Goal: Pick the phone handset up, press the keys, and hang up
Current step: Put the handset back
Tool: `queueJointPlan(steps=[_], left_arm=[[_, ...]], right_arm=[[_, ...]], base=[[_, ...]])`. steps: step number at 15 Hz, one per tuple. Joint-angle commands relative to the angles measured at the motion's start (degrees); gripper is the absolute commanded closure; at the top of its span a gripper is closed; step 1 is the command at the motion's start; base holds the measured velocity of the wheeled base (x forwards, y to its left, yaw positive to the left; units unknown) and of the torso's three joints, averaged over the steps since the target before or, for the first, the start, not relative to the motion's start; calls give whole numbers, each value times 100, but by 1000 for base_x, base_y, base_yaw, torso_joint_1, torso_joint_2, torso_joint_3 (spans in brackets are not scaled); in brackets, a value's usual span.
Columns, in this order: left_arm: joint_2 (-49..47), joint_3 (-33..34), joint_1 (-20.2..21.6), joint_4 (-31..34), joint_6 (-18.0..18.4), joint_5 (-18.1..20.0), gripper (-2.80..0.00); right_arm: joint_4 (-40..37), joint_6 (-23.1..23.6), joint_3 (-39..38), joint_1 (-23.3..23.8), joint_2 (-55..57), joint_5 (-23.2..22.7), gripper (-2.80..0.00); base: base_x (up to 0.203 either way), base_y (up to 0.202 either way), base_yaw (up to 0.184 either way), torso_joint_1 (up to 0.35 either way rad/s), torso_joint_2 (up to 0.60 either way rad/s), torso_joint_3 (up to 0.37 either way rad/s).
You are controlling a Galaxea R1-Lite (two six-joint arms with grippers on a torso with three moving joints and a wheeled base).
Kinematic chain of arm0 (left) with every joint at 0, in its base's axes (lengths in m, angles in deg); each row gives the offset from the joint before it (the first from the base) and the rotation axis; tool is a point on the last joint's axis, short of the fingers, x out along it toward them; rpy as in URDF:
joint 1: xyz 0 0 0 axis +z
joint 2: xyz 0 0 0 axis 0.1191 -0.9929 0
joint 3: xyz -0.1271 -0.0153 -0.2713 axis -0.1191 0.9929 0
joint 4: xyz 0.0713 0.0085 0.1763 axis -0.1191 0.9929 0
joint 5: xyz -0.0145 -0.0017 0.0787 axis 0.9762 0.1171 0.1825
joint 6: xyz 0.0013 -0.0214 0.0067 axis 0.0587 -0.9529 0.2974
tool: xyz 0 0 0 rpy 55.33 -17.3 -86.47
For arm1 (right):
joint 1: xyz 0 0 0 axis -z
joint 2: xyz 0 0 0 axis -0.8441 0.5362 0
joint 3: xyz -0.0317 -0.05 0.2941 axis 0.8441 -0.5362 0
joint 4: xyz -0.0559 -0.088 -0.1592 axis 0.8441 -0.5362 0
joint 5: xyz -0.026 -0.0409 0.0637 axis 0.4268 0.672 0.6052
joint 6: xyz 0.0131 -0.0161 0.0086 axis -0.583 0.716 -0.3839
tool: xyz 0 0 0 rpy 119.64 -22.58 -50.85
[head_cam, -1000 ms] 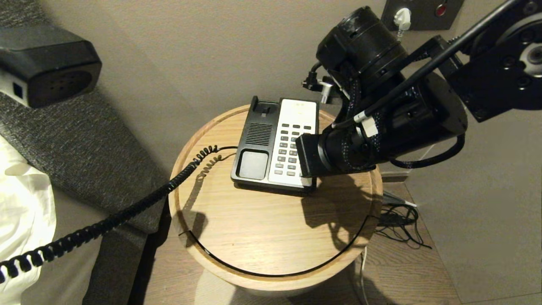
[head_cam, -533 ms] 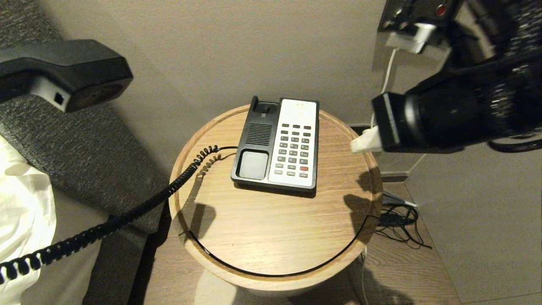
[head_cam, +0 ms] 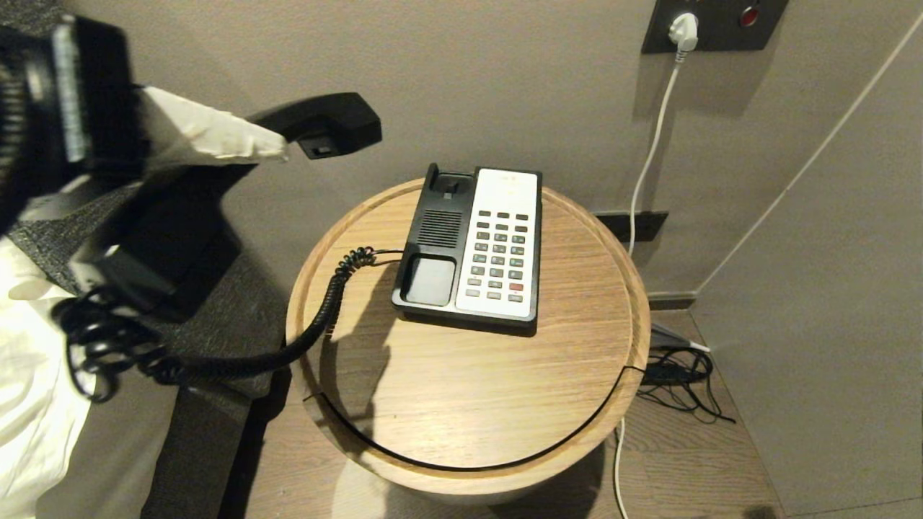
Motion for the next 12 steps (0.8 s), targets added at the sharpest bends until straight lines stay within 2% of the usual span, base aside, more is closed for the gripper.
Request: queueJointPlan(steps=[1, 4, 7, 9, 12], left_arm=[[-1147, -617, -28, -54, 77, -233, 0], [-2015, -1332, -165, -68, 142, -638, 0], [-2721, -1858, -220, -85, 242, -950, 0], [-2944, -1922, -233, -226, 521, -1246, 0], [-3081, -1932, -225, -292, 568, -1311, 0]], right_arm=[[-277, -18, 47, 276, -941, 11, 0], [-494, -19, -4, 502, -1353, -5, 0], [-544, -21, -93, 527, -1536, -22, 0], [-573, -21, -111, 528, -1606, -29, 0], [-563, -21, -337, 526, -1709, -50, 0]], base=[[0, 0, 0, 0, 0, 0], [0, 0, 0, 0, 0, 0], [0, 0, 0, 0, 0, 0], [0, 0, 0, 0, 0, 0], [0, 0, 0, 0, 0, 0]])
